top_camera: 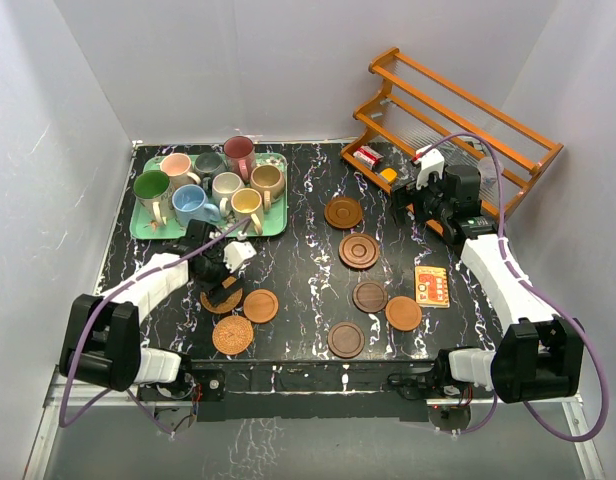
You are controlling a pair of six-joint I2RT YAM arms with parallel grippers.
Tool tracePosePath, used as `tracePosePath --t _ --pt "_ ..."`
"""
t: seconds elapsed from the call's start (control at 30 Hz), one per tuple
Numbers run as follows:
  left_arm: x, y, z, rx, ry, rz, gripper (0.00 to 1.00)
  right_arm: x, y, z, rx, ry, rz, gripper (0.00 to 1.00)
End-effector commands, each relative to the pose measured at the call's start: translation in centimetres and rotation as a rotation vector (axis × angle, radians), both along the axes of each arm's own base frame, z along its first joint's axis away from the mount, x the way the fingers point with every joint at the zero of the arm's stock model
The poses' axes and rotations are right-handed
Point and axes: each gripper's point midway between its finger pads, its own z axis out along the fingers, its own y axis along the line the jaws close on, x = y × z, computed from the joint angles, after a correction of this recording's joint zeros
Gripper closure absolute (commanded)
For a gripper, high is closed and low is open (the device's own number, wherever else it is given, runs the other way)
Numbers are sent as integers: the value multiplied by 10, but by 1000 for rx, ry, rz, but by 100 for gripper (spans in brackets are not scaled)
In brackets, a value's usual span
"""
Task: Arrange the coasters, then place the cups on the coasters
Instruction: Move the coaster to the center of the board.
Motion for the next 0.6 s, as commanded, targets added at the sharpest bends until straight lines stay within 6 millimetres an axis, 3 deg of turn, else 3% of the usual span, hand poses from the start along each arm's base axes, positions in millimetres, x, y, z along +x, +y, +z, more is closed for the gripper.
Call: tracePosePath --t 0.0,0.17,0.27,0.4,0.57 --pt "26 32 -9 101 -74 58 10 8 -3 13 -17 -68 -4 2" --pt "44 67 -8 119 -80 138 11 9 -7 10 -31 -65 -15 2" --pt "45 74 -4 109 -69 141 11 10 -8 8 -35 -62 -20 2" --pt "43 59 11 28 -51 126 11 11 -10 4 -43 -53 -24 2" --pt "40 23 55 -176 -76 118 10 12 -9 2 -45 -47 -22 2"
